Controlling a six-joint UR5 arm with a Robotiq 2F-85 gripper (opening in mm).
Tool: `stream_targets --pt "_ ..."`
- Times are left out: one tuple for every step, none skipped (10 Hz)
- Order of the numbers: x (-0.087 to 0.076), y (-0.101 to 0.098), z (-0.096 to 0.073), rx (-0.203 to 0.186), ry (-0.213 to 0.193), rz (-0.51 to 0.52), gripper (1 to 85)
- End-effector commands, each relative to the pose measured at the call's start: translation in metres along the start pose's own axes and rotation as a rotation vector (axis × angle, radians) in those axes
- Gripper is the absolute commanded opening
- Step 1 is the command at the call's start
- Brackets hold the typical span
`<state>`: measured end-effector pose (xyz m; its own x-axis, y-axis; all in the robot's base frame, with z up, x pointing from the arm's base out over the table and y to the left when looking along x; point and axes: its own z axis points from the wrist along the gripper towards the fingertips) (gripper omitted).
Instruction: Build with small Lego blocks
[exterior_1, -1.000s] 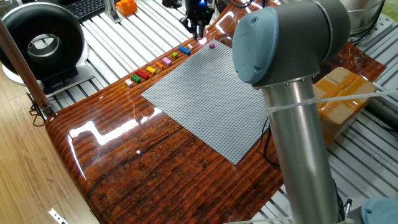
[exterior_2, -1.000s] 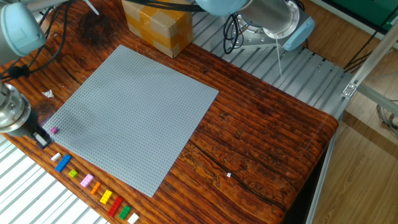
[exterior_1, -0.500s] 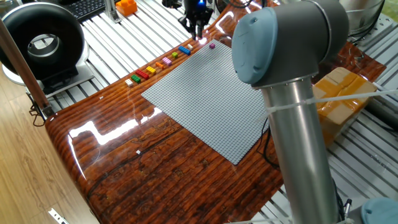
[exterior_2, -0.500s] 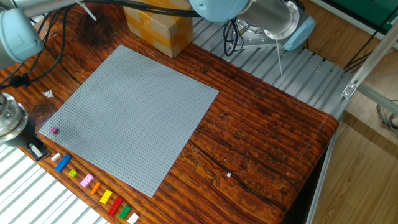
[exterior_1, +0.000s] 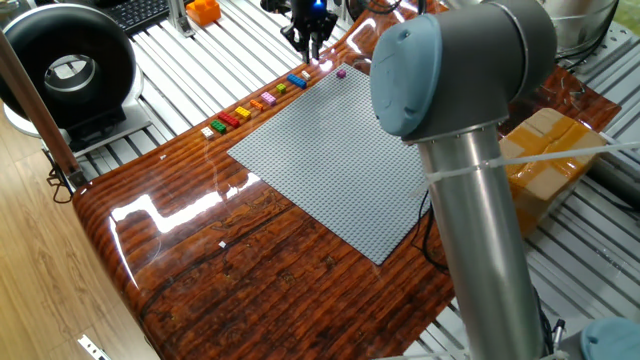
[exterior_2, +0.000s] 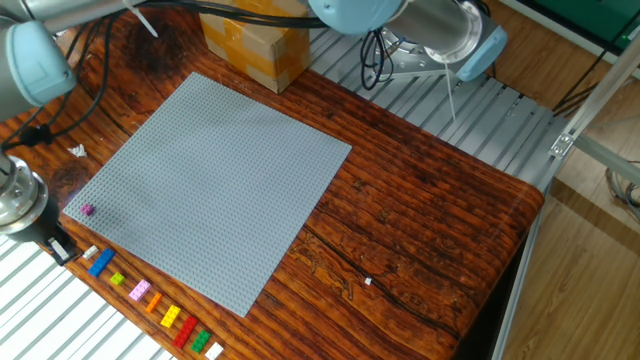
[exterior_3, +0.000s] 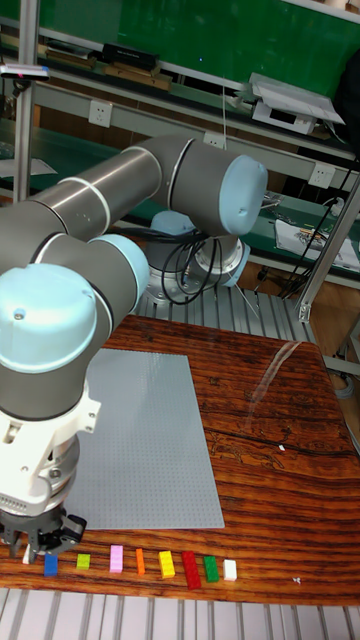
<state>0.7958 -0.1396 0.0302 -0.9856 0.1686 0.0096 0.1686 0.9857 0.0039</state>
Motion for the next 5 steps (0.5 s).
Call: stream_targets --pt "0.0000 0.0067 0.0044 -0.023 -0.023 -0.005 26.7" --pt "0.0019 0.0075 0.0054 -0.024 -0.025 -0.012 26.7" --pt "0.0037 0.0079 0.0076 -0.033 -0.029 -0.024 26.3" --pt "0.0053 0.0050 0.0093 -0.030 -0.032 -0.041 26.0" --pt "0.0057 0.0040 0.0107 -0.033 -0.037 -0.050 26.0"
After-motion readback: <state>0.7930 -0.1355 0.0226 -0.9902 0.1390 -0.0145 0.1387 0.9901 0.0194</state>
